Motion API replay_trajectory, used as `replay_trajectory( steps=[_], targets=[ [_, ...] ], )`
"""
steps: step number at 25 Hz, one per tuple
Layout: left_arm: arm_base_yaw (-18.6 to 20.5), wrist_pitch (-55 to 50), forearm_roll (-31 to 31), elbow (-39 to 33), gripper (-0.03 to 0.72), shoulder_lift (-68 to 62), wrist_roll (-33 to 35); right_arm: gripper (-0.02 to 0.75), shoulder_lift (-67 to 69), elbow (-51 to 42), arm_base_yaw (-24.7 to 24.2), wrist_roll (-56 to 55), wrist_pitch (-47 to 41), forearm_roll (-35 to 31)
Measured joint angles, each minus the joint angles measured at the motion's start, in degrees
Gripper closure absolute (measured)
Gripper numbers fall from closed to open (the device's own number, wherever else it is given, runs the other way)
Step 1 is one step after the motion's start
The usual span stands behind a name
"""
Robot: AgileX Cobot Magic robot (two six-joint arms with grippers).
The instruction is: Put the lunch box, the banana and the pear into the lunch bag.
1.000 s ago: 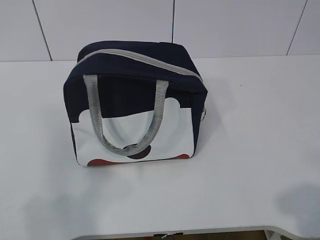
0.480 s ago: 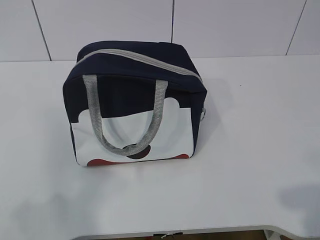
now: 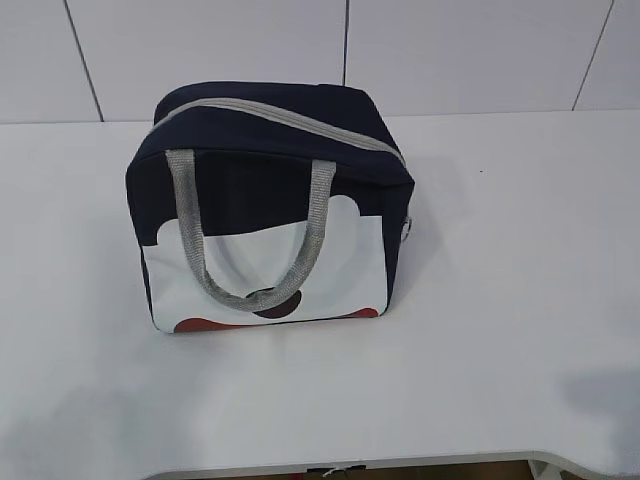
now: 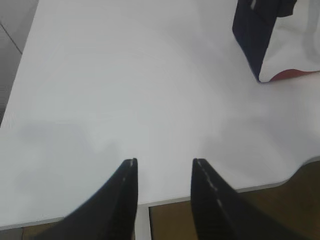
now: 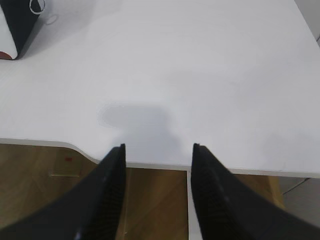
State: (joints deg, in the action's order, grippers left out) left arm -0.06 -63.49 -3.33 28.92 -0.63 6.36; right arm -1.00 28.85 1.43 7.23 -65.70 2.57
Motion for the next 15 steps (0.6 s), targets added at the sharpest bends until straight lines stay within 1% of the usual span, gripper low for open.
replay_trajectory(
  steps=[3, 15],
  targets=[
    [0.5, 0.0, 0.0, 0.0, 0.435, 0.0, 0.0, 0.370, 0.0, 0.0, 0.0, 0.0, 0.0, 0.0],
    [0.5, 0.0, 0.0, 0.0, 0.435, 0.0, 0.0, 0.370, 0.0, 0.0, 0.0, 0.0, 0.0, 0.0]
  ],
)
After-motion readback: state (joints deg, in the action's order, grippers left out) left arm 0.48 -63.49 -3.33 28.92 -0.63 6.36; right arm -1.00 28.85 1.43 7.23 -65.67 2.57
